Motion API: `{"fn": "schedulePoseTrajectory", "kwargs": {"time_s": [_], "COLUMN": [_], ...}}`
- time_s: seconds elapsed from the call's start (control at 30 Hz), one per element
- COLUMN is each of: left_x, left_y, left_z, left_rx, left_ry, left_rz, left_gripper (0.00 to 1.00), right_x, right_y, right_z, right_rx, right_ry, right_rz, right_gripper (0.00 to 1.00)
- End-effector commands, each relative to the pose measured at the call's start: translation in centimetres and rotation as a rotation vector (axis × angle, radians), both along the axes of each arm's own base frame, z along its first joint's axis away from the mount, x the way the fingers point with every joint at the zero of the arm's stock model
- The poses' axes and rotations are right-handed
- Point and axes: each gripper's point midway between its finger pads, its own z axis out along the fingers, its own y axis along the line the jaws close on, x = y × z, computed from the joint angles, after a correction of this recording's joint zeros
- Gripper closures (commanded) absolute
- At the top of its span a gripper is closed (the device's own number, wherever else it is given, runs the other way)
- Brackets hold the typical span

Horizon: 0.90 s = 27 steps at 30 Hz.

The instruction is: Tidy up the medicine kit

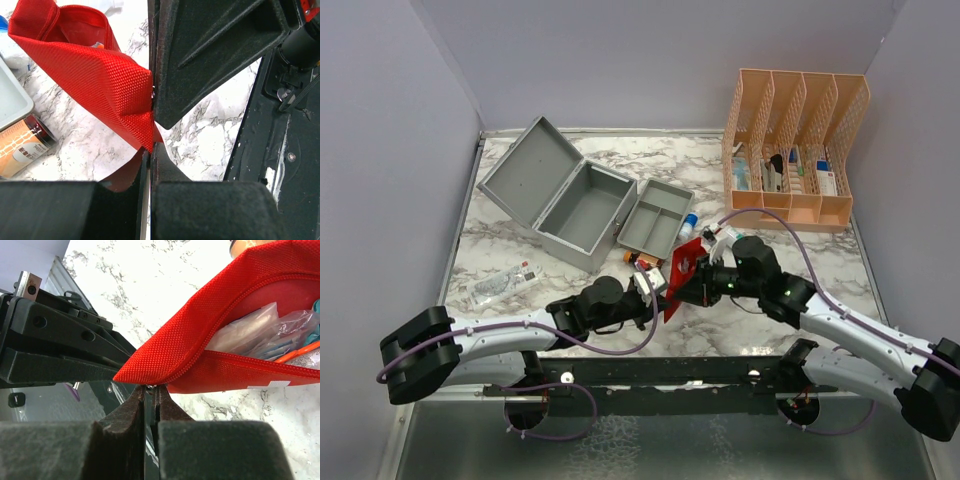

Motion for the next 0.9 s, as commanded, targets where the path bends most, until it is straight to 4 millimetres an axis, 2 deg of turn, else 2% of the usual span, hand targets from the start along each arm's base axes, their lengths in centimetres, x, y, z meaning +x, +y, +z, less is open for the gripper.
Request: {"fn": "schedulePoseTrajectory", "kwargs": {"time_s": [0.0,0.1,0.2,0.4,0.5,0.73,0.87], "left_x": [0.3,0.3,0.5,1.2,1.2,1.1,0.9], "left_y": [0.6,0.6,0.6,0.0,-0.4,-0.8,-1.0], "left_z": [0.1,0.0,-0.1,1.3,1.9,3.5,3.6], "left_rx": [-0.011,-0.005,0.013,-0.001,-0.012,-0.03,-0.023], "left_ry": [-0.008,-0.01,-0.008,-0.009,-0.021,-0.081,-0.116], "left_rz": [0.021,0.02,0.029,0.051,0.04,-0.001,-0.04], "left_gripper": [1.0,1.0,0.99,0.73,0.64,0.61,0.68], "right_x": [1.5,2.0,1.7,0.8,0.6,0.8,0.9], "right_y": [-1.1,-1.4,-0.6,1.0,1.5,1.7,2.0], "right_z": [0.4,0.3,1.1,1.7,1.8,1.2,1.1], "right_rx": [-0.107,-0.161,-0.139,-0.052,-0.024,-0.032,-0.027], "right_ry": [-0.073,-0.094,-0.101,-0.054,-0.041,-0.034,-0.033], "right_rz": [-0.025,-0.019,0.035,0.097,0.109,0.105,0.118], "right_gripper": [0.99,0.99,0.99,0.99,0.99,0.99,0.99]}}
